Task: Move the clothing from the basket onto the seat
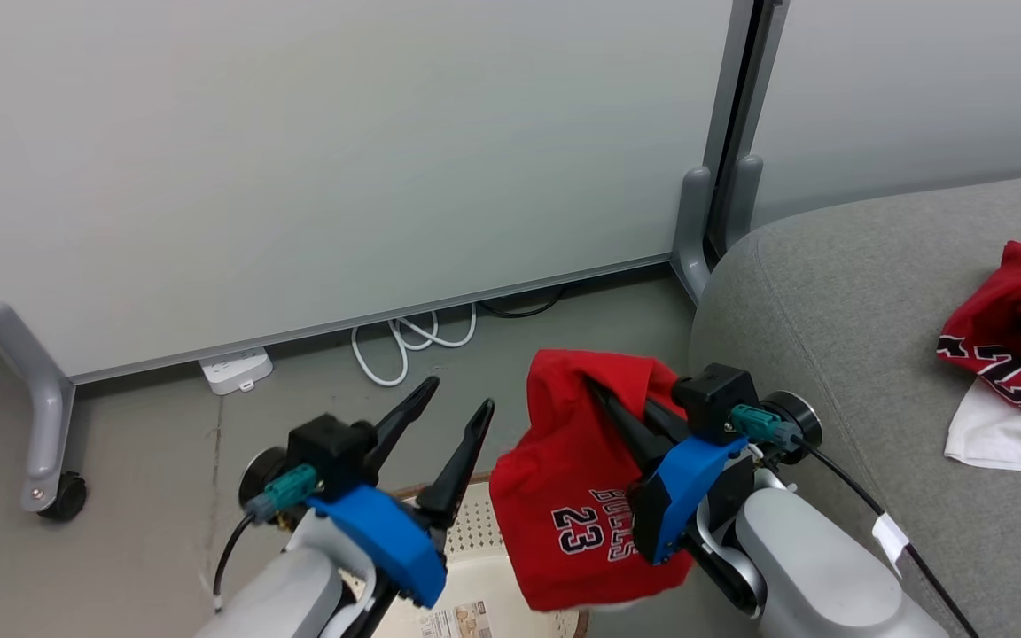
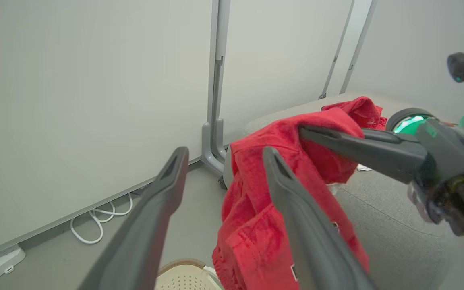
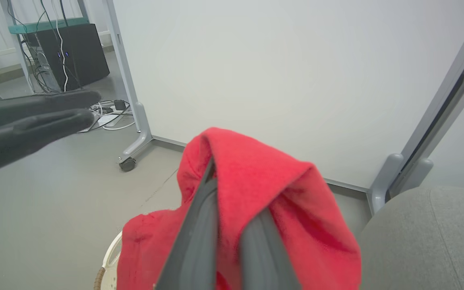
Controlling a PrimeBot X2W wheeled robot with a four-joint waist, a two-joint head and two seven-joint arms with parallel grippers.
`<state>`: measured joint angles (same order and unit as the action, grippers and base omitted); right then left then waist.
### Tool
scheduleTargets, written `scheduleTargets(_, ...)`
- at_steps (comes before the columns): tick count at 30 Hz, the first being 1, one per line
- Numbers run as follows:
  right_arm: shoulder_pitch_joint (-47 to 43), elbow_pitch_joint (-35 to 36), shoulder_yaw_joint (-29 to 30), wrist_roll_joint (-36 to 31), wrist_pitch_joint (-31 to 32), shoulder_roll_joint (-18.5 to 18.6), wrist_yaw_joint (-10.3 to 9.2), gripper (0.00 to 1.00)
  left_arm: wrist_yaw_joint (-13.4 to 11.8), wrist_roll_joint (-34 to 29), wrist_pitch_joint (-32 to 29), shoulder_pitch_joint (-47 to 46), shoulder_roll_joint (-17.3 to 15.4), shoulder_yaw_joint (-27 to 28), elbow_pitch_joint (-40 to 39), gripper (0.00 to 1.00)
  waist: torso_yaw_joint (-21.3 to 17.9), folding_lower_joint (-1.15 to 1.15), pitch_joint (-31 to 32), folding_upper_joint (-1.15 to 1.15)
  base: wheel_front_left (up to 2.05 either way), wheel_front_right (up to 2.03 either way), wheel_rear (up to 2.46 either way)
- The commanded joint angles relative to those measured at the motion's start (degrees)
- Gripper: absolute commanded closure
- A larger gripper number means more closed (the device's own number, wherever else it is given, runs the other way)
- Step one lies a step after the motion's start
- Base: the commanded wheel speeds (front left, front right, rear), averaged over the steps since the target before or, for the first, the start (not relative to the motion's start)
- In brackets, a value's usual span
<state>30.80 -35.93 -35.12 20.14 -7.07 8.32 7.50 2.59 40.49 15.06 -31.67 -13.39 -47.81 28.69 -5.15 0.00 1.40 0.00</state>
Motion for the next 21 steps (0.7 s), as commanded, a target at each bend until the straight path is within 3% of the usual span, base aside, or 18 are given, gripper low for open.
scheduleTargets(1, -0.04, 0.70, 0.20, -0.14, 0.17, 0.38, -0.02, 1.00, -0.60, -1.81, 0.15, 2.68, -0.70, 2.25, -1.79, 0.00, 0.07, 0.00, -0.16, 0.00, 0.00, 0.00, 0.00)
scheduleTargets(12, -2.10, 3.49, 2.40, -1.60, 1.66, 1.09, -0.02, 1.00, -0.04, -14.09, 0.16, 18.28, -0.01, 17.30, -9.25, 0.00, 0.67, 0.00, -0.56, 0.00, 0.00, 0.00, 0.00)
scheduleTargets(21, -3.52, 5.09, 3.33, -2.62, 2.77, 1.14, -0.02, 1.00, 2.67, -18.87, 0.16, 21.34, 1.85, 23.36, -8.70, 0.00, 0.95, 0.00, -0.68, 0.00, 0.00, 0.00, 0.00)
